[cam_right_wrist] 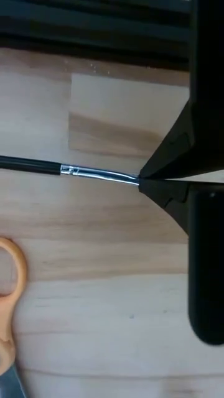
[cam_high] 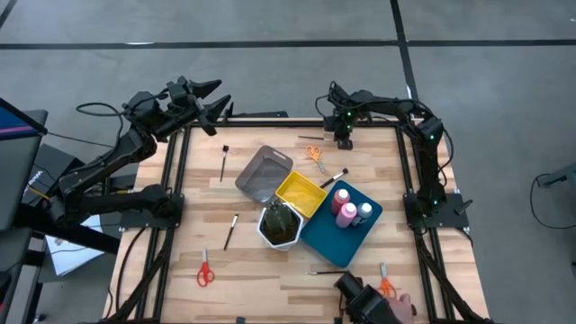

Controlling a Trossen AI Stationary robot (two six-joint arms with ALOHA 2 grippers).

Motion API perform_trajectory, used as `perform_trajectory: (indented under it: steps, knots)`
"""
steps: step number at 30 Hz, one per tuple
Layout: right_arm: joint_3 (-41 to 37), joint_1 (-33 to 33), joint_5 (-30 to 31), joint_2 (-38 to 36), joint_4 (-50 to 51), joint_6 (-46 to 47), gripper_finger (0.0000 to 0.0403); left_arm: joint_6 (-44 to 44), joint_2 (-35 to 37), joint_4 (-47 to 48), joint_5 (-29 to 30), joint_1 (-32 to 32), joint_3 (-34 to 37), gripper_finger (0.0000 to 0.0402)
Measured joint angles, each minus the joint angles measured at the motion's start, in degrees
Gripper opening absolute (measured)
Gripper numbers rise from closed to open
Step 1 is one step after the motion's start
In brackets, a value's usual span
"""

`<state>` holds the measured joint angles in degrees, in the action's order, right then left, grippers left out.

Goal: Pick & Place Paint Supplies
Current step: Put the makeup brush into the black bin

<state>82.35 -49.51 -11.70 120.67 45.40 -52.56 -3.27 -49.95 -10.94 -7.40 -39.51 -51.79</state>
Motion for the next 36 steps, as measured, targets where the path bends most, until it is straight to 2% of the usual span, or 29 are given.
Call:
perform_trajectory:
  steps: [12,19,28,36]
  knots:
    - [-0.37,0.80,1.73,-5.52,3.22,2.03,0.0000,0.00,0.00,0.21,0.00,0.00,0.00,0.0273]
    - [-0.33,0.83,1.33,-11.46,3.85,7.73,0.0000,0.00,0.00,0.70,0.00,0.00,0.00,0.0273]
    - [-0.29,0.78,1.29,-17.77,5.52,10.14,0.0000,0.00,0.00,0.70,0.00,0.00,0.00,0.0273]
    - [-0.22,1.06,-0.69,-21.84,7.36,17.97,0.0000,-0.20,0.00,0.70,-0.01,0.00,0.00,0.0273]
